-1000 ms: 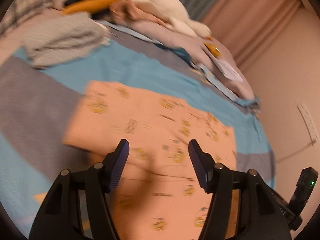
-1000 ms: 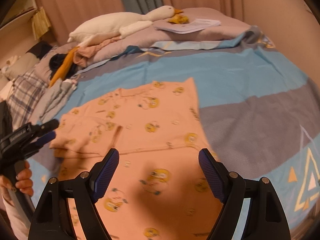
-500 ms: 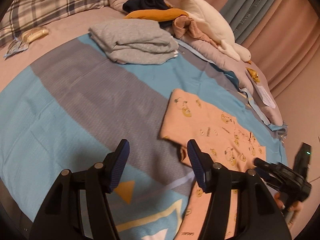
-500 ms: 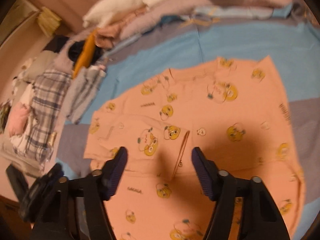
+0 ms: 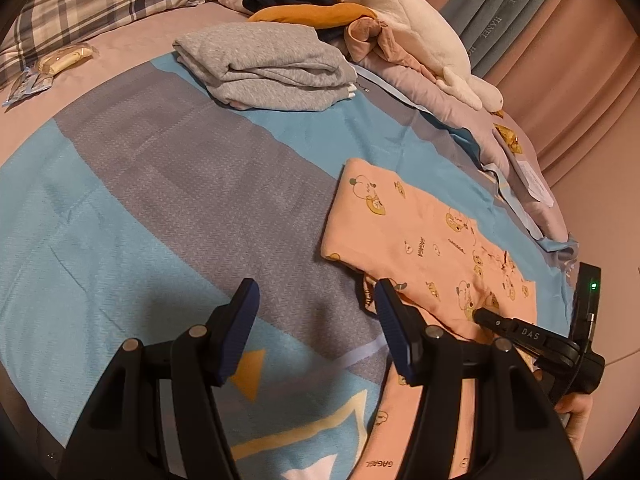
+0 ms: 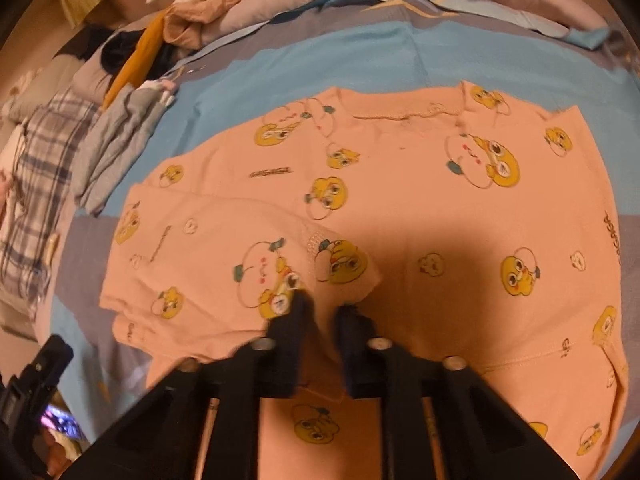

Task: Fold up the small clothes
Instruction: 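Lift the hem with the right tool and fold it over the body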

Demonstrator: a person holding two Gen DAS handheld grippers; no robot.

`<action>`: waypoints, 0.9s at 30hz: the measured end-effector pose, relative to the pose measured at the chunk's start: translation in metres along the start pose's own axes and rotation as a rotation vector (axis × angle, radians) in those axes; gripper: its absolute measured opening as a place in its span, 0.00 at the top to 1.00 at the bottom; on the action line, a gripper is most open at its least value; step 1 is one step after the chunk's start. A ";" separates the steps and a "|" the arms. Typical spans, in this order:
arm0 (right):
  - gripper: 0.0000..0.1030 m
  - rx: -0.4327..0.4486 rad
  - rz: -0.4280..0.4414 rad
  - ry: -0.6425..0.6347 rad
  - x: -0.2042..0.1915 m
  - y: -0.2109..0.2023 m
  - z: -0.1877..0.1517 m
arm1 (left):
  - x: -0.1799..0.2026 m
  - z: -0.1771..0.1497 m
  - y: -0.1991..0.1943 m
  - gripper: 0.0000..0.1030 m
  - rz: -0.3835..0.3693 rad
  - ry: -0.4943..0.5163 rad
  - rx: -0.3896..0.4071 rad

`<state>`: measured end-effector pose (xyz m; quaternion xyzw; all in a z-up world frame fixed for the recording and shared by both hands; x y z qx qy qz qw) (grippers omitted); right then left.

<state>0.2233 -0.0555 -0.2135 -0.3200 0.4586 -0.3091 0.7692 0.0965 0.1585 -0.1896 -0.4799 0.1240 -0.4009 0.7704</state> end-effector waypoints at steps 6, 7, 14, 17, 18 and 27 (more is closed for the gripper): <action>0.93 0.110 0.047 -0.156 -0.040 -0.048 0.026 | 0.006 0.004 -0.003 0.43 -0.013 -0.002 0.008; 0.93 0.131 0.050 -0.176 -0.047 -0.057 0.032 | 0.007 0.004 -0.004 0.43 -0.016 -0.002 0.008; 0.93 0.254 0.124 -0.233 -0.083 -0.121 0.074 | 0.021 0.006 -0.007 0.43 -0.030 0.022 0.015; 0.93 0.311 0.137 -0.243 -0.093 -0.142 0.085 | 0.026 0.006 -0.007 0.43 -0.038 0.029 0.013; 0.93 0.327 0.143 -0.243 -0.094 -0.150 0.086 | 0.028 0.006 -0.007 0.43 -0.040 0.032 0.013; 0.93 0.430 0.112 -0.229 -0.078 -0.190 0.093 | 0.058 0.008 -0.005 0.43 -0.066 0.086 0.008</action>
Point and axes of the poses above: each gripper's, at about its wrist camera, not at the fingertips, and y roughly the way its jaws point, x to its right, z to its top, the point moved 10 cm from there along y, roughly the way its jaws point, and after that the axes turned 15 degrees about z, right-handed, at the moved point
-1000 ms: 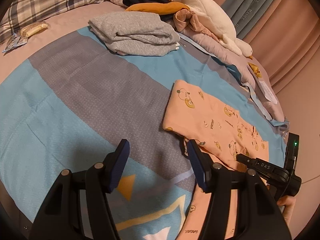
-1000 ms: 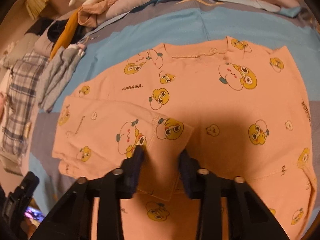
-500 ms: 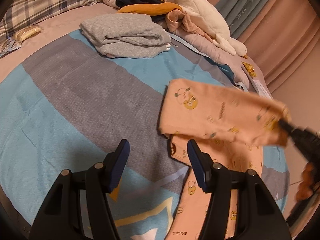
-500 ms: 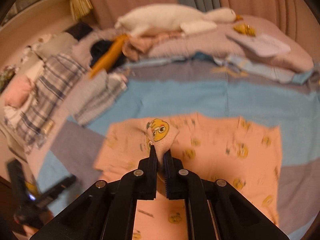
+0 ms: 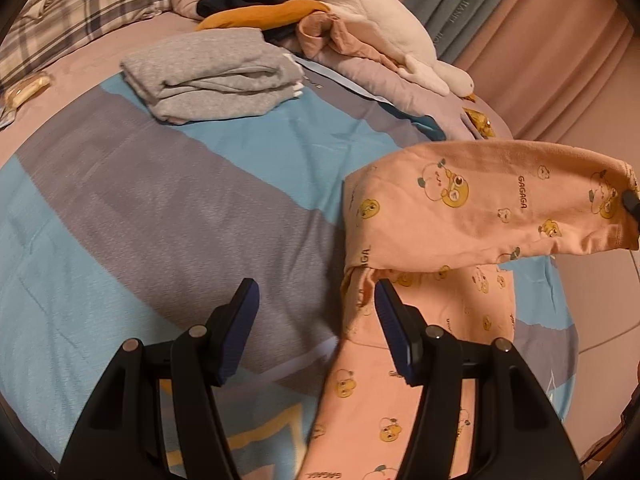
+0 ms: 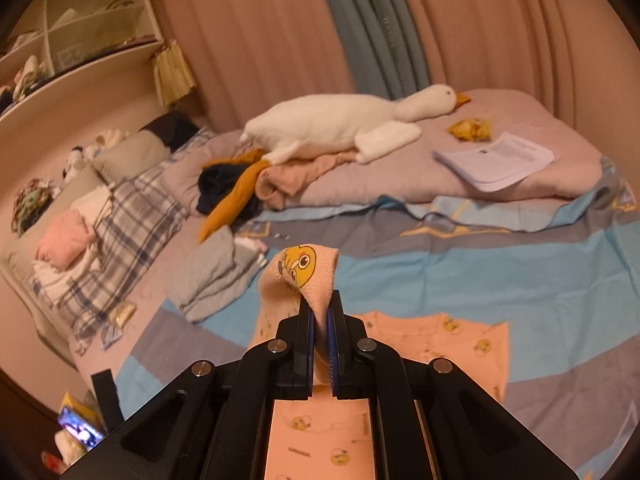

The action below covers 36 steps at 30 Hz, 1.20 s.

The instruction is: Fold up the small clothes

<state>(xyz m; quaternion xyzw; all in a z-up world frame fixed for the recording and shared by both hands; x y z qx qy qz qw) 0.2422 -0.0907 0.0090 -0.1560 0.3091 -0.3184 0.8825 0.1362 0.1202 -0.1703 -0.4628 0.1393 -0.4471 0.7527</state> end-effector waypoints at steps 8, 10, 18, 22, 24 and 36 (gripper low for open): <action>0.93 0.015 -0.091 0.056 0.043 -0.014 -0.001 | 0.032 0.001 0.004 0.43 -0.031 0.059 -0.014; 0.93 0.010 -0.110 0.074 0.056 -0.018 -0.004 | 0.038 0.001 0.007 0.43 -0.038 0.069 -0.021; 0.93 -0.042 -0.198 0.161 0.109 -0.021 -0.032 | 0.061 -0.004 0.030 0.43 -0.054 0.100 -0.076; 0.93 -0.077 -0.218 0.202 0.130 -0.017 -0.050 | 0.068 -0.007 0.044 0.49 -0.042 0.120 -0.098; 0.93 -0.095 -0.228 0.225 0.139 -0.014 -0.059 | 0.069 -0.008 0.051 0.54 -0.029 0.124 -0.107; 0.93 -0.162 -0.264 0.314 0.177 -0.004 -0.096 | 0.069 -0.017 0.084 0.56 0.031 0.147 -0.160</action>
Point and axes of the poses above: each gripper's, at about its wrist camera, not at the fingertips, and y roughly the way its jaws point, x to its right, z to its top, the point moved 10 cm from there along y, roughly the way its jaws point, and after that the axes turned 15 degrees about z, right-handed, at the moved point
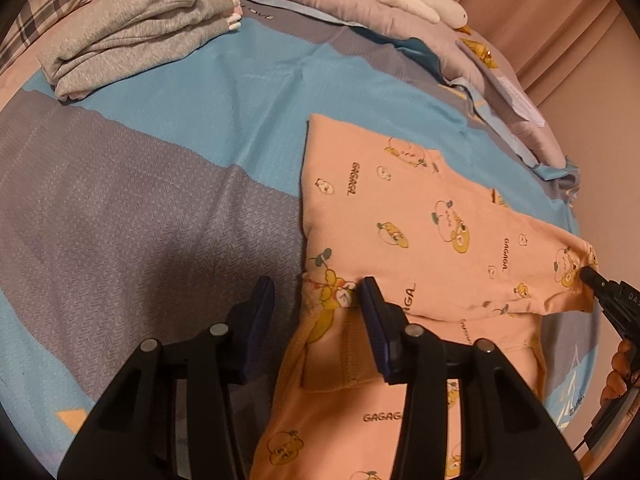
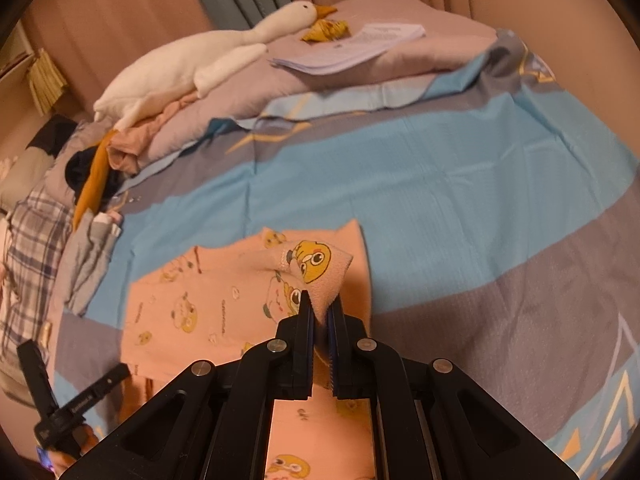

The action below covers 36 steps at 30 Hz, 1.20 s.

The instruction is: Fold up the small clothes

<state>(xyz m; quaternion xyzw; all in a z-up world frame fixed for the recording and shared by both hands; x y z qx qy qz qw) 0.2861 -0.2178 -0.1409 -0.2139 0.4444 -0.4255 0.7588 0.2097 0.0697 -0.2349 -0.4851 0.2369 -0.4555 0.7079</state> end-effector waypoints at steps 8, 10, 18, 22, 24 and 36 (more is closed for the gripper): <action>0.93 -0.027 -0.019 0.038 0.017 0.011 -0.010 | -0.004 -0.001 0.007 0.56 0.002 -0.012 -0.012; 0.93 -0.032 -0.025 0.045 0.021 0.014 -0.012 | -0.004 -0.001 0.008 0.56 0.002 -0.016 -0.014; 0.93 -0.059 -0.045 0.069 0.034 0.024 -0.019 | -0.006 0.001 0.011 0.54 0.004 -0.026 -0.016; 0.93 -0.070 -0.052 0.083 0.040 0.028 -0.022 | -0.007 0.002 0.011 0.54 0.006 -0.034 -0.009; 0.93 -0.074 -0.056 0.089 0.042 0.030 -0.024 | -0.011 0.006 0.010 0.55 0.012 -0.051 0.013; 0.93 -0.091 -0.083 0.099 0.051 0.036 -0.031 | -0.014 0.008 0.013 0.54 -0.007 -0.058 0.010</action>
Point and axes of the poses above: each gripper's, at about its wrist camera, not at the fingertips, and y roughly the way its jaws point, x to its right, z to its top, the point moved 10 cm from there along y, roughly the way its jaws point, and after that the axes turned 15 degrees about z, right-handed, at the moved point
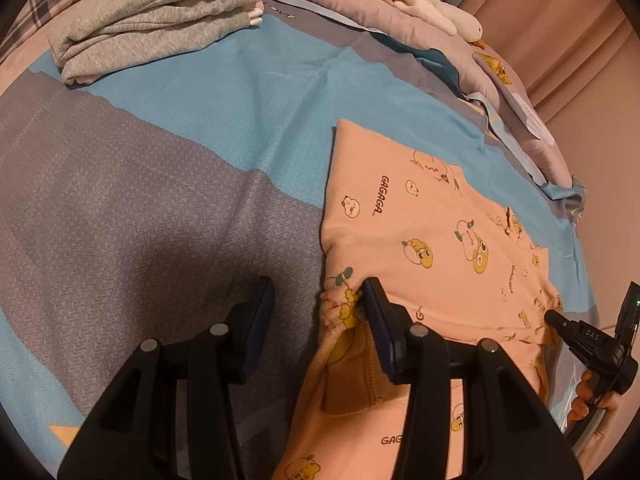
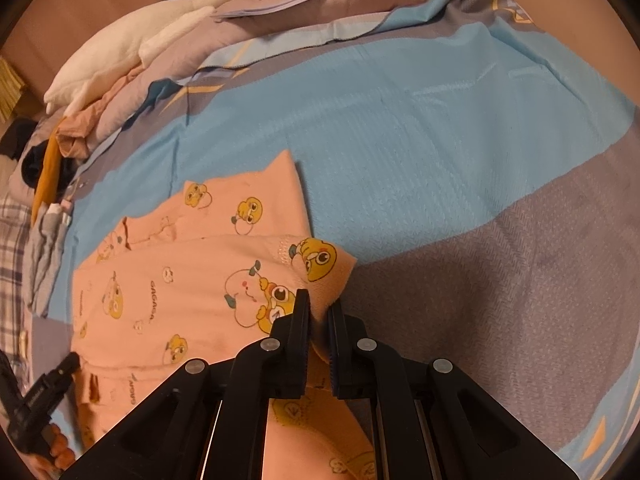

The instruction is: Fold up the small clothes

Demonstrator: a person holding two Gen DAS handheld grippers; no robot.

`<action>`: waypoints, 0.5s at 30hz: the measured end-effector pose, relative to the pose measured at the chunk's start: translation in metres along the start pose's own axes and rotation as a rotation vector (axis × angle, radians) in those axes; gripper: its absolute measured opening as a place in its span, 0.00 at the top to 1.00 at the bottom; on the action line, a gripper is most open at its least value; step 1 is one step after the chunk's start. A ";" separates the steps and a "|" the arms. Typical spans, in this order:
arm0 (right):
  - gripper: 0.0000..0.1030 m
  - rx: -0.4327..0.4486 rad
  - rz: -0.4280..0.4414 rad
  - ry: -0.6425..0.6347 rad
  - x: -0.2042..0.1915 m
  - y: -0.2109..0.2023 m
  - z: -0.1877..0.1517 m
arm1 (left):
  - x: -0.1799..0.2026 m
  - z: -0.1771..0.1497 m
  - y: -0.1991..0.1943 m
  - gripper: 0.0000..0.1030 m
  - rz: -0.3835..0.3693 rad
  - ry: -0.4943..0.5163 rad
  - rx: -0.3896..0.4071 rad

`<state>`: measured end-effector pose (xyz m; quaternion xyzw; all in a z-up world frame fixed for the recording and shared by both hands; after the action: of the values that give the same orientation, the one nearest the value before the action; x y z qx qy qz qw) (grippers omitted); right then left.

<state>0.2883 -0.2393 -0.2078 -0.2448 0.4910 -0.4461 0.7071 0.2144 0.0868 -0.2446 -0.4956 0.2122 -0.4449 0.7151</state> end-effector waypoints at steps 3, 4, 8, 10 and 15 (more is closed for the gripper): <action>0.93 -0.001 -0.009 0.001 0.002 0.000 -0.001 | 0.000 0.000 0.000 0.53 0.000 0.000 0.000; 0.93 -0.001 -0.009 0.004 0.002 0.001 -0.001 | 0.000 0.000 0.000 0.53 0.000 0.000 0.000; 0.93 0.000 -0.010 0.010 0.004 0.002 -0.003 | 0.000 0.000 0.001 0.53 0.001 -0.001 -0.005; 0.93 0.001 -0.015 0.008 0.005 0.002 -0.003 | 0.000 -0.001 0.001 0.53 -0.001 -0.003 -0.006; 0.93 0.003 -0.021 0.005 0.005 0.002 -0.004 | 0.000 -0.001 0.001 0.53 0.000 -0.002 -0.007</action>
<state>0.2858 -0.2429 -0.2134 -0.2479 0.4894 -0.4549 0.7015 0.2142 0.0867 -0.2459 -0.4986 0.2128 -0.4436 0.7137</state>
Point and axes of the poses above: each gripper's, at about its wrist camera, not at the fingertips, and y roughly the way its jaws point, x to its right, z to its top, the point moved 10 cm from there along y, roughly the way its jaws point, and after that the axes turned 15 degrees about z, right-handed, at the moved point
